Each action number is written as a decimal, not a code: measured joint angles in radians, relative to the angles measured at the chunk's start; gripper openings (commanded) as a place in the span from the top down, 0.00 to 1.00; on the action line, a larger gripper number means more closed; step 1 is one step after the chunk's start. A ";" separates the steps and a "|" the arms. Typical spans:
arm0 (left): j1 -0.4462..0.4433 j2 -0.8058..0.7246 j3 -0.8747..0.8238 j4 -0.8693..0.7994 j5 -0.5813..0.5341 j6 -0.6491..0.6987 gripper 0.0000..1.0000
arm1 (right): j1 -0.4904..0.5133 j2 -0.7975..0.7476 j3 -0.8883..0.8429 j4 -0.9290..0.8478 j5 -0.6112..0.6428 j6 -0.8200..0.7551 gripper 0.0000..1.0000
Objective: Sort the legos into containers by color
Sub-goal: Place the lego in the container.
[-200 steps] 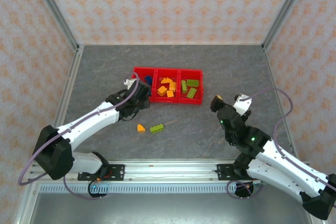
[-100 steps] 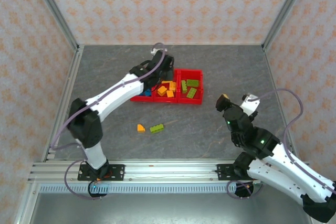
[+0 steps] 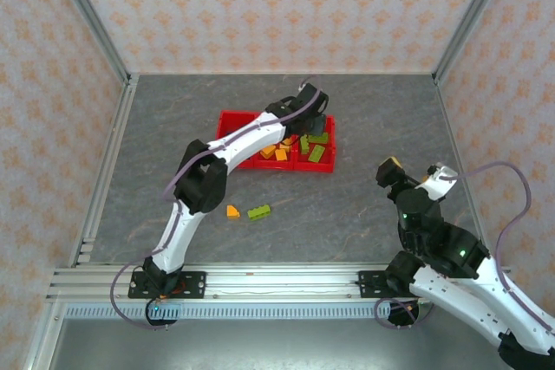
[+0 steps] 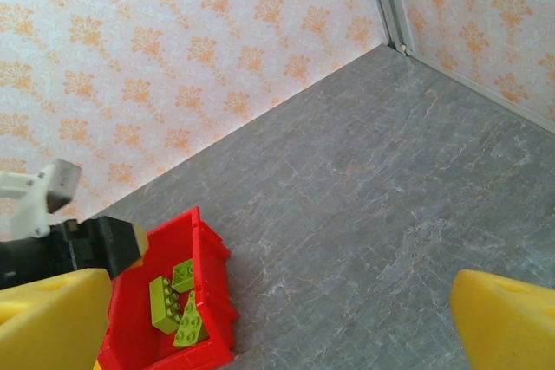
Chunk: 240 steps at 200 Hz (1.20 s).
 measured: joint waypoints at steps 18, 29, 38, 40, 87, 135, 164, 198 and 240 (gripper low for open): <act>-0.005 0.013 -0.003 0.001 0.012 -0.007 0.79 | 0.000 0.000 0.001 -0.008 0.000 0.003 0.01; -0.005 0.008 -0.017 0.010 0.010 -0.010 0.79 | 0.000 0.000 0.001 -0.010 0.000 0.003 0.00; -0.005 -0.011 -0.050 0.030 0.005 -0.014 0.79 | 0.000 0.000 0.001 -0.010 0.000 0.002 0.00; -0.005 -0.016 -0.061 0.032 0.002 -0.014 0.79 | 0.000 0.000 0.001 -0.010 0.000 0.002 0.00; -0.005 -0.251 -0.336 0.080 -0.116 -0.042 0.76 | 0.000 0.000 0.001 -0.009 0.007 -0.002 0.00; 0.018 -0.351 -0.385 0.100 -0.193 -0.069 0.72 | 0.000 0.000 0.001 -0.008 0.006 -0.006 0.00; 0.076 -0.306 -0.390 0.098 -0.158 -0.096 0.72 | 0.000 0.001 0.001 -0.008 0.006 -0.006 0.01; 0.135 -0.249 -0.389 0.097 -0.132 -0.105 0.56 | 0.000 0.001 0.001 -0.008 0.006 -0.005 0.00; 0.142 -0.216 -0.323 0.063 -0.110 -0.104 0.20 | 0.000 0.001 0.001 -0.008 0.006 -0.006 0.00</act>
